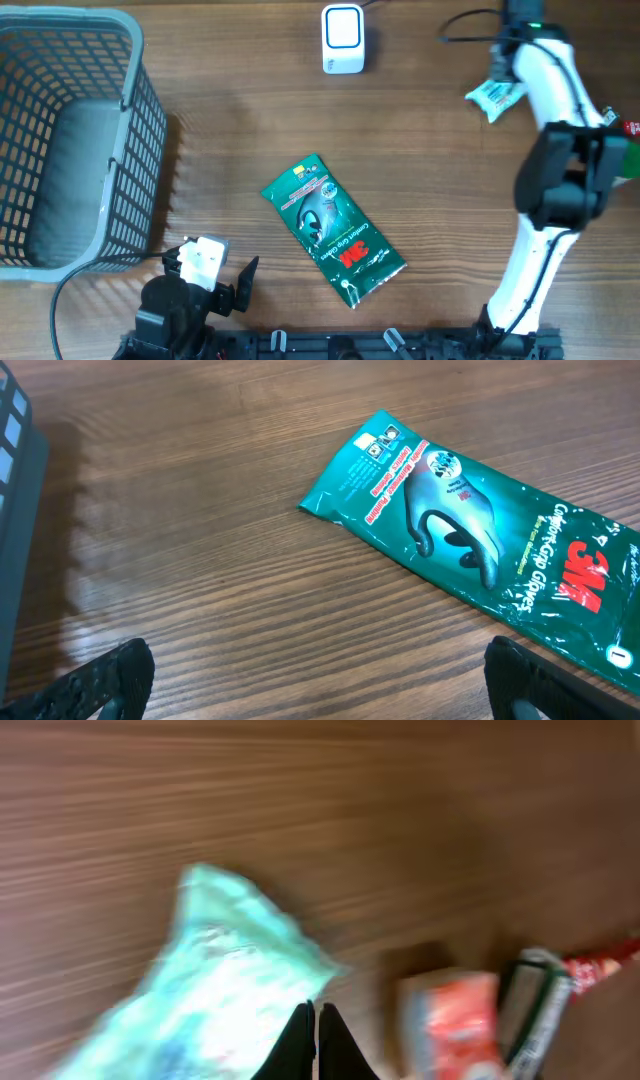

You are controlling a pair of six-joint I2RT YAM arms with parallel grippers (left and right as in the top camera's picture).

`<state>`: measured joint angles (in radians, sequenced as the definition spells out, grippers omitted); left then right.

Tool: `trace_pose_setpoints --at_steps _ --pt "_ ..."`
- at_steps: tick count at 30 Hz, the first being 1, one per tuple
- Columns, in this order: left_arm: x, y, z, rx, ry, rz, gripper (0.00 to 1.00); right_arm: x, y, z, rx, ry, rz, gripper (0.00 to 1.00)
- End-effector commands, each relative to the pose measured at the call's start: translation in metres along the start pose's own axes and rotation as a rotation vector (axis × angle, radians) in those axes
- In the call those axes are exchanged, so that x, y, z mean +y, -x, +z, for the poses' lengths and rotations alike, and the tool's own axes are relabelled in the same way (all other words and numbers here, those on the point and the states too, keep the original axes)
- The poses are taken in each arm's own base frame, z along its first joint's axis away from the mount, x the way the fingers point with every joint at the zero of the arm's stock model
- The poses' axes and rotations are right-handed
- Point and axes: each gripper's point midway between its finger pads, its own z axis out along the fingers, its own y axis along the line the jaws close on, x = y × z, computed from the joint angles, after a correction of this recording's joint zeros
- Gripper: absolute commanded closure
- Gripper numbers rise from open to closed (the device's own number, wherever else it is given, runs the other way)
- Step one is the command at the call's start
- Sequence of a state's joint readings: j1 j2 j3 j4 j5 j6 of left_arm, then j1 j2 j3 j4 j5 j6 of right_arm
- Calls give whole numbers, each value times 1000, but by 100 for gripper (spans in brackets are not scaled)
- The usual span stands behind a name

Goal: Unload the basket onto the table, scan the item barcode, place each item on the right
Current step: 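Carry the tissue pack right and release it near the other items, then grasp the green 3M glove pack by its top with right gripper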

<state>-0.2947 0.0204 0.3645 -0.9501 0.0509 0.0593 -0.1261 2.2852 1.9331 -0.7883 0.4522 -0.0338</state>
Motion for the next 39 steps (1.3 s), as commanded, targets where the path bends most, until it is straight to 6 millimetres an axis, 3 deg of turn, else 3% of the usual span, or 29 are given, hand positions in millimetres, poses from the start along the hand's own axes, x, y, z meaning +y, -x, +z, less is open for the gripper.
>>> trace_pose_setpoints --at_steps 1,2,3,4,5,6,8,11,12,14,18,19,20,22,23,24,25,28,31,32,34,35,36,37,38,39 --pt "-1 0 0 -2 -5 12 0 -54 7 7 -30 -14 110 95" --pt "-1 0 0 -2 -5 12 0 -65 6 11 -28 -23 132 96" --pt "-1 0 0 -2 -5 12 0 -70 5 14 -28 -12 168 90" --pt "-1 0 0 -2 -5 12 0 -56 9 13 -38 85 165 64" --pt "-1 0 0 -2 -5 12 0 -34 14 6 -50 212 157 23" --pt "-1 0 0 -2 -5 12 0 -7 16 -3 -55 351 143 0" --pt "-1 0 0 -2 -5 12 0 22 9 -14 -1 474 206 0" --pt "-1 0 0 -2 -5 12 0 36 -36 -12 298 433 708 0" --pt "-1 0 0 -2 -5 12 0 45 -42 -11 337 453 768 0" --pt "-1 0 0 -2 -5 12 0 53 -47 1 337 456 821 0" --pt "-1 0 0 -2 -5 12 0 46 -62 40 242 335 859 1" --pt "-1 0 0 -2 -5 12 0 40 -62 43 226 301 858 6" --pt "-1 0 0 -2 -5 12 0 38 -59 44 206 294 849 17" --pt "-1 0 0 -2 -5 12 0 34 -54 46 182 302 840 55" --pt "-1 0 0 -2 -5 12 0 32 -53 46 180 305 846 79" --pt "-1 0 0 -2 -5 12 0 29 -51 47 176 306 853 95" --pt "-1 0 0 -2 -5 12 0 21 -48 48 166 303 868 96" --pt "-1 0 0 -2 -5 12 0 -16 -31 55 82 282 867 95" --pt "-1 0 0 -2 -5 12 0 -68 -50 72 83 127 906 95" --pt "-1 0 0 -2 -5 12 0 -86 -48 76 52 117 879 88" --pt "-1 0 0 -2 -5 12 0 -99 -37 75 13 156 827 59" --pt "-1 0 0 -3 -5 12 0 -105 -23 66 -24 191 807 42" --pt "-1 0 0 -2 -5 12 0 -109 4 45 -90 262 761 26" --pt "-1 0 0 -2 -5 12 0 -110 18 32 -123 298 744 11" --pt "-1 0 0 -2 -5 12 0 -113 39 4 -176 359 741 0" --pt "-1 0 0 -2 -5 12 0 -111 54 -22 -216 417 730 1"
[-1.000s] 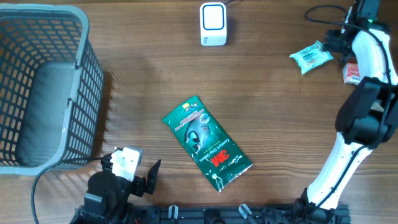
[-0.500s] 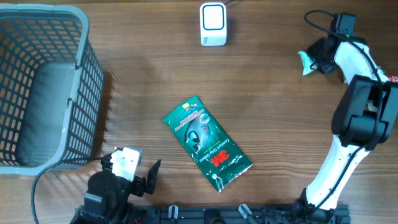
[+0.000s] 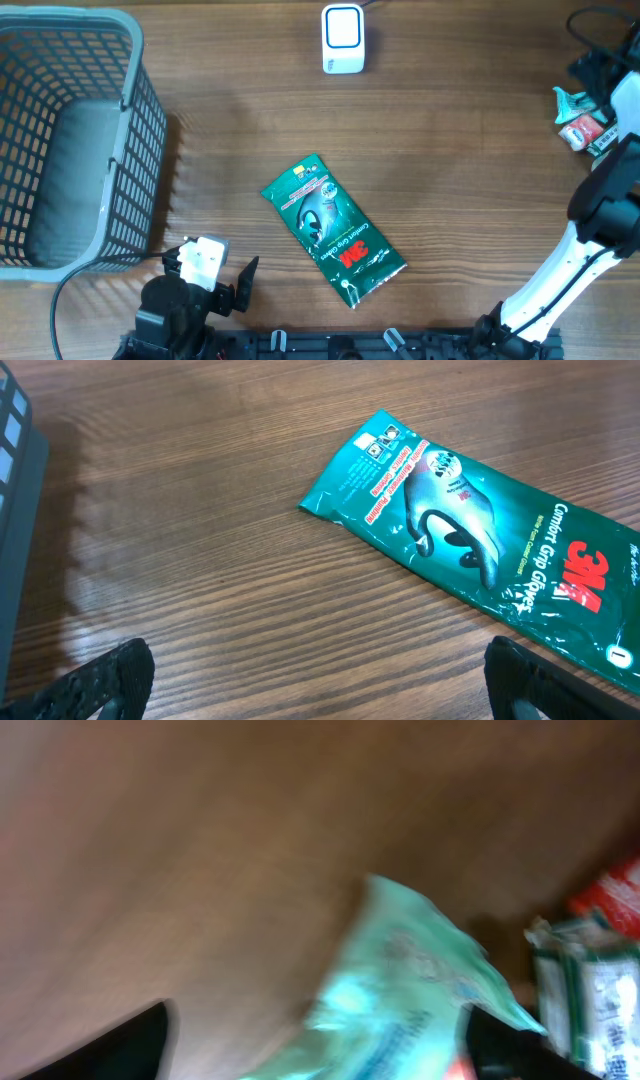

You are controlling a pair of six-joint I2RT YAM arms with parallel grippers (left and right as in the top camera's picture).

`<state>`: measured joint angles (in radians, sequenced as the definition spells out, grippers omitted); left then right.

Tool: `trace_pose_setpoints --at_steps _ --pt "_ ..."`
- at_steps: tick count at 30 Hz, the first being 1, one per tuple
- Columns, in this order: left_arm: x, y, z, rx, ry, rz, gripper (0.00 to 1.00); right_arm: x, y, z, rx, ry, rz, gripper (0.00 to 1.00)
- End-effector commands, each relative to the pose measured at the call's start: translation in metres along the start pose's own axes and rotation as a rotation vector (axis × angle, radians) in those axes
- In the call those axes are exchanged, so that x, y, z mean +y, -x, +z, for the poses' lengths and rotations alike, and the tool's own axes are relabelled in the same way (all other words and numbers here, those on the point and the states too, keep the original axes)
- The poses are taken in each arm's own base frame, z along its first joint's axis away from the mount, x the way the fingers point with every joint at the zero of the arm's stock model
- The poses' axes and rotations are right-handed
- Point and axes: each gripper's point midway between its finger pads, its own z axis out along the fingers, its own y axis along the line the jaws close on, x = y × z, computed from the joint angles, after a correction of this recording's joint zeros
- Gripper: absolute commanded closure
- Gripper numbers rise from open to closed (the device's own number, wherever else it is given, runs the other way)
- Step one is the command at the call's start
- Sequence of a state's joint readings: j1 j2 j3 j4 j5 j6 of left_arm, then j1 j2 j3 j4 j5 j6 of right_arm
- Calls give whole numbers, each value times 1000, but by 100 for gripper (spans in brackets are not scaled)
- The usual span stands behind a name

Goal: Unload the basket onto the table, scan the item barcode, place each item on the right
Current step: 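Grasp the green 3M glove pack by its top with right gripper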

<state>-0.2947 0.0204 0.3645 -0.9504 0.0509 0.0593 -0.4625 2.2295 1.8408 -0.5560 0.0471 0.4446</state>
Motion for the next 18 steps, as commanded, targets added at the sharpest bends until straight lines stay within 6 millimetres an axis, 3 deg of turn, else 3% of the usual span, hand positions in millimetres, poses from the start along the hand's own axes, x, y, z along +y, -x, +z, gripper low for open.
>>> trace_pose_setpoints --at_steps 1,2,3,4,6,8,9,11,12,14,18 --pt "-1 0 0 -3 -5 12 0 74 33 -82 -54 267 -92 0" --pt "-1 0 0 -3 -5 12 0 87 23 -101 -17 316 -103 0" --pt "-1 0 0 -3 -5 12 0 104 -3 -118 77 380 -123 0" --pt "-1 0 0 -3 -5 12 0 127 -46 -134 237 468 -150 0" --pt "-1 0 0 -3 -5 12 0 150 -118 -158 479 577 -260 0" --pt "-1 0 0 -3 -5 12 0 172 -214 -202 698 772 -624 0" --pt "-1 0 0 -3 -5 12 0 175 -247 -213 755 796 -745 0" --pt "-1 0 0 -3 -5 12 0 182 -311 -218 802 771 -986 0" --pt "-1 0 0 -3 -5 12 0 181 -344 -208 782 678 -1117 0" --pt "-1 0 0 -3 -5 12 0 174 -388 -200 776 577 -1238 0" --pt "-1 0 0 -3 -5 12 0 153 -478 -214 849 558 -1423 0"
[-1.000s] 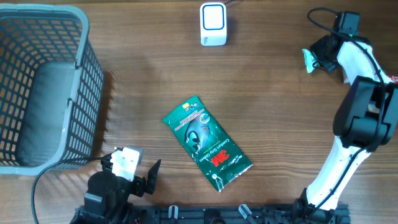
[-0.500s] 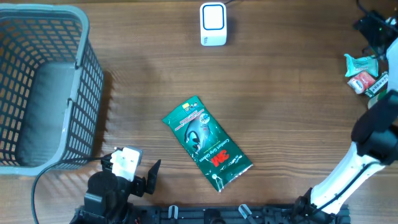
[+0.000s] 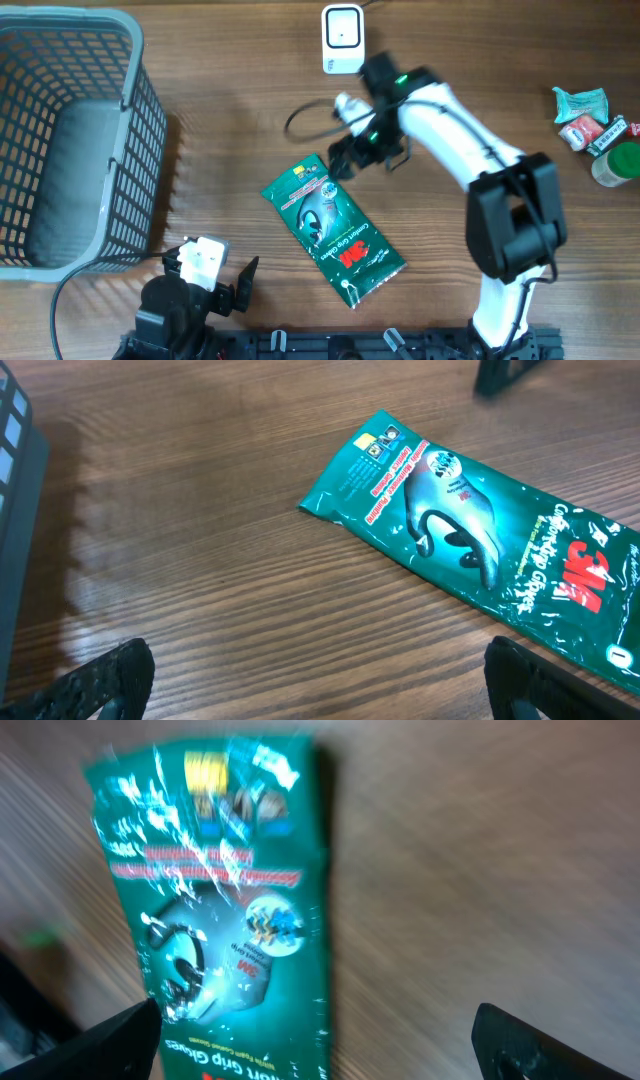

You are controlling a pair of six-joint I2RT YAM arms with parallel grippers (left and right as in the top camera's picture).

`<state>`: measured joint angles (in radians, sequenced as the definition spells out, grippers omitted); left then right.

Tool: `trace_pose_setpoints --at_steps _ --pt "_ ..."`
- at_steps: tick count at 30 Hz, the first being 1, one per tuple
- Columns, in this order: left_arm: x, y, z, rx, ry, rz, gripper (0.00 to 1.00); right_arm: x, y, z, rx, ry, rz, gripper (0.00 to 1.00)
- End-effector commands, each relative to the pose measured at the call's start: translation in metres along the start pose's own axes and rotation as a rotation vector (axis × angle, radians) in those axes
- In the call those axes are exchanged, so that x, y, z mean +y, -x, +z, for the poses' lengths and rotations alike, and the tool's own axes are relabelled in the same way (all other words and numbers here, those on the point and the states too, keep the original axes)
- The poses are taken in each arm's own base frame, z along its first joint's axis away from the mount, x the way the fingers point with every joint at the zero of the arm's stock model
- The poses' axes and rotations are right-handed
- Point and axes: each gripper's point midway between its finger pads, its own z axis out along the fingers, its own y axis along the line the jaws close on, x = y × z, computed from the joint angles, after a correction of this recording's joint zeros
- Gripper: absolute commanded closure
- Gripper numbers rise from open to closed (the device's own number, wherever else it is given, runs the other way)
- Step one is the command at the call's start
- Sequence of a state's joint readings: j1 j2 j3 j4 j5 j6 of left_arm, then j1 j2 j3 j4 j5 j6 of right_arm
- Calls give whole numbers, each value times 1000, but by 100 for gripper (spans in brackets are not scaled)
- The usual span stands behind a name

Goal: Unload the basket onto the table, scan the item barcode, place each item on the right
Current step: 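Grasp the green 3M glove pack by its top with right gripper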

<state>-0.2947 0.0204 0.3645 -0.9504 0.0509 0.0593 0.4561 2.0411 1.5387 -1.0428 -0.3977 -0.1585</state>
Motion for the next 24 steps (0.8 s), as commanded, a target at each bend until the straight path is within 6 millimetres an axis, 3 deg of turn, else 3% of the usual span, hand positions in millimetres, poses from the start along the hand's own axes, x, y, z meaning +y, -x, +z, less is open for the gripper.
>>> trace_pose_setpoints --at_steps 1,3,5,7,9,10,12,14,15,17,19,20,21,24 --pt "-1 0 0 -3 -5 12 0 15 -21 33 83 -96 -42 0" --pt "-1 0 0 -3 -5 12 0 18 -28 44 107 -182 -49 0" --pt "-1 0 0 -3 -5 12 0 4 -31 52 95 -350 4 0" --pt "-1 0 0 -3 -5 12 0 -3 -35 62 86 -424 7 0" --pt "-1 0 0 -3 -5 12 0 -11 -53 78 116 -425 30 0" --pt "-1 0 0 -3 -5 12 0 -13 -65 88 146 -410 38 7" --pt "-1 0 0 -3 -5 12 0 -10 -83 99 191 -366 59 56" --pt "-1 0 0 -3 -5 12 0 0 -86 103 196 -304 87 90" --pt "-1 0 0 -3 -5 12 0 7 -83 103 194 -265 109 96" --pt "-1 0 0 -3 -5 12 0 29 -74 93 199 -128 156 95" --pt "-1 0 0 -3 -5 12 0 56 -56 69 193 83 162 96" --pt "-1 0 0 -3 -5 12 0 85 -44 44 160 333 64 96" --pt "-1 0 0 -3 -5 12 0 99 -35 24 111 493 32 96" --pt "-1 0 0 -3 -5 12 0 99 -6 -31 -106 833 32 96"
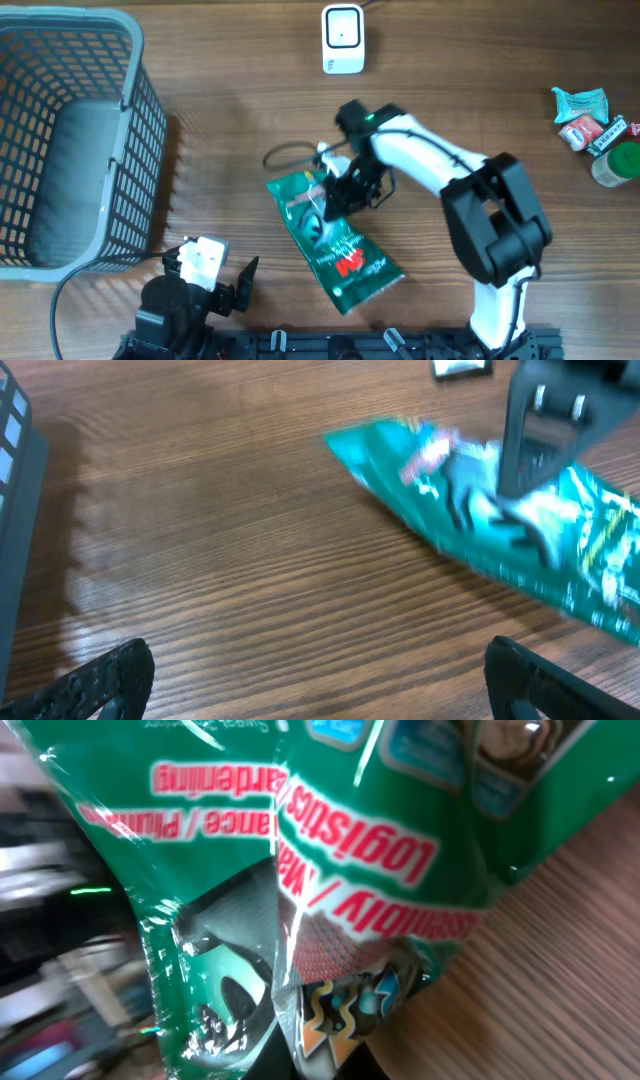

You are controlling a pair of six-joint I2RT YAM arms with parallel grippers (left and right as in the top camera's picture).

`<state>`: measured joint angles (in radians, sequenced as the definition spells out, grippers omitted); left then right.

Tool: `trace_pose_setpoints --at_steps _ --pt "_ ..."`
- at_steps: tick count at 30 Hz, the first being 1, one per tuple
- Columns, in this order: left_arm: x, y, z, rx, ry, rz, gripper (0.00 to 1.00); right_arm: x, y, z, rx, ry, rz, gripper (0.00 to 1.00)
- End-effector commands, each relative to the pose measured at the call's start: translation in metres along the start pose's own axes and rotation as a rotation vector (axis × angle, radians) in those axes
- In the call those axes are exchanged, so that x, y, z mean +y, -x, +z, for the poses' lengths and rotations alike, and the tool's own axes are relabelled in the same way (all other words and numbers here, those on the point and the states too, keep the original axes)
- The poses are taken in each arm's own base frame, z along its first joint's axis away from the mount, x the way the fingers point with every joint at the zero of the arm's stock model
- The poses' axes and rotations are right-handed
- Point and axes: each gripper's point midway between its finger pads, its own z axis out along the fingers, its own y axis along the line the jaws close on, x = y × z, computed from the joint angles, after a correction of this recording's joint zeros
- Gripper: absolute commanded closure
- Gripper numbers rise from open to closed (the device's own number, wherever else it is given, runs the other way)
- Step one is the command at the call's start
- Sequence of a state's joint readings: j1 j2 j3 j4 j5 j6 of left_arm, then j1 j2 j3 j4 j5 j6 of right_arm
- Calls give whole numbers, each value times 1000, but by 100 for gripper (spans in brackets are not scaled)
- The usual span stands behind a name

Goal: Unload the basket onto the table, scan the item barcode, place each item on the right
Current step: 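Grasp the green 3M glove pack by its top with right gripper, then lift the glove pack and hold it under the scanner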

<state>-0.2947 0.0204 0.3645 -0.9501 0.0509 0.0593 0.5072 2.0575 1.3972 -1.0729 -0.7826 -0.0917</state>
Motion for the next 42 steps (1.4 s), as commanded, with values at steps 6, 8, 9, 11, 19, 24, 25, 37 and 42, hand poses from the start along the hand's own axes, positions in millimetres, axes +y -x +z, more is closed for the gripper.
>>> trace_pose_setpoints --at_steps 6,8,9,11,19,24,25,37,42 --pt "-1 0 0 -2 -5 12 0 77 52 -114 -582 686 -735 96" --pt "-1 0 0 -2 -5 12 0 81 68 -120 -648 636 -952 96" --pt "-1 0 0 -2 -5 12 0 82 72 -121 -661 623 -1002 96" --pt "-1 0 0 -2 -5 12 0 90 82 -126 -699 584 -1158 96" --pt "-1 0 0 -2 -5 12 0 149 95 -141 -854 386 -1888 96" --pt "-1 0 0 -2 -5 12 0 163 91 -145 -885 339 -2025 96" --pt "-1 0 0 -2 -5 12 0 163 91 -145 -885 340 -2025 96" --pt "-1 0 0 -2 -5 12 0 133 94 -124 -818 448 -1746 96" --pt "-1 0 0 -2 -5 12 0 110 88 -119 -884 397 -1797 96"
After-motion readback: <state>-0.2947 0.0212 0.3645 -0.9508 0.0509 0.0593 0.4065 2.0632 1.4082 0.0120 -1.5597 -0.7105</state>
